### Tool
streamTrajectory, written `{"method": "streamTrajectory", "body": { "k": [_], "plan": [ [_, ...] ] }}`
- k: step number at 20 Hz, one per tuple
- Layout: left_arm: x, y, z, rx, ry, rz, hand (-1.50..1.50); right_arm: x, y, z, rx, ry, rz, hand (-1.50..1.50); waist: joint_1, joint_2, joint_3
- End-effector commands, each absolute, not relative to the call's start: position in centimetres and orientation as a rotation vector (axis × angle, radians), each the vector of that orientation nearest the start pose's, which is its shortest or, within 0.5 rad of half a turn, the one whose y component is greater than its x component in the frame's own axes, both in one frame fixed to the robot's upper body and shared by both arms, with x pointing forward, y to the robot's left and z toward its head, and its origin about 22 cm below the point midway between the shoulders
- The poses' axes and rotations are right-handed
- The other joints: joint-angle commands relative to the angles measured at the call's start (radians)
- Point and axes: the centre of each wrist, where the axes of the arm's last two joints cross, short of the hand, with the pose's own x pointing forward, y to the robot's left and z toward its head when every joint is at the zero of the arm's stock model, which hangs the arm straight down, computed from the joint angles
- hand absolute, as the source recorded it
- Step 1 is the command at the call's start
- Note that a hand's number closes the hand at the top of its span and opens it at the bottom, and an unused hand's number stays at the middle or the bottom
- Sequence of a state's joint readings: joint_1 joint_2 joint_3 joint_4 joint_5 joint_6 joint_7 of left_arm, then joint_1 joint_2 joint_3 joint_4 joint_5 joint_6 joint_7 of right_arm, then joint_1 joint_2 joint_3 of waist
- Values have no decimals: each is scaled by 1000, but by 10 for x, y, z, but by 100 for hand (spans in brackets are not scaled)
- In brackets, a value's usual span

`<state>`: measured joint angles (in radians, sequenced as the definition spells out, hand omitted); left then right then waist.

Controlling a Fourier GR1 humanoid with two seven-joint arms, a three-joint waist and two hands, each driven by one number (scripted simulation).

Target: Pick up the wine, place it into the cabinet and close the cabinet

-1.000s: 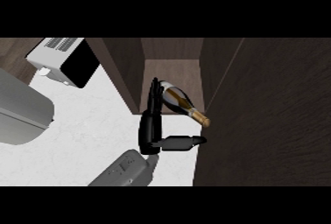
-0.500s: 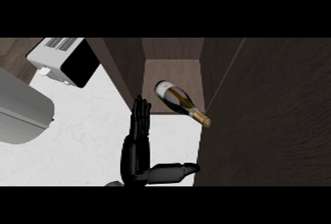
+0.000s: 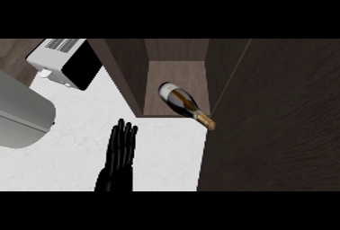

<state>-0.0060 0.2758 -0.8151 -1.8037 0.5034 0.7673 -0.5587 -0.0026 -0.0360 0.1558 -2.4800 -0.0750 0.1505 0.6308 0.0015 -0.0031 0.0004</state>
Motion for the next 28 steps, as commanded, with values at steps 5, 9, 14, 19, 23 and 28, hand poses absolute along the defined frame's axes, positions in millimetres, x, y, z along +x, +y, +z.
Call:
{"method": "streamTrajectory", "body": {
  "k": [5, 9, 14, 19, 23, 28],
  "plan": [
    [136, 147, 43, -333, -1893, 108, -150, 134, -200, 200, 332, -1815, 450, 150, 1, 1, 0],
    [133, 184, 55, -273, -1921, 113, -150, 123, -212, 207, 338, -1812, 477, 150, 2, 1, 0],
    [131, 203, 47, -272, -1921, 145, -150, 115, -193, 191, 538, -1682, 427, 150, -1, -1, -1],
    [130, 230, 64, -216, -1958, 143, -150, 109, -186, 193, 588, -1614, 426, 150, 6, 0, -1],
    [138, 254, 68, -205, -1961, 171, -150, 97, -169, 197, 627, -1639, 618, 150, 1, -3, -1],
    [139, 291, 76, -215, -1973, 186, -150, 98, -143, 195, 693, -1624, 667, 150, 7, -3, -2]
  ]
}}
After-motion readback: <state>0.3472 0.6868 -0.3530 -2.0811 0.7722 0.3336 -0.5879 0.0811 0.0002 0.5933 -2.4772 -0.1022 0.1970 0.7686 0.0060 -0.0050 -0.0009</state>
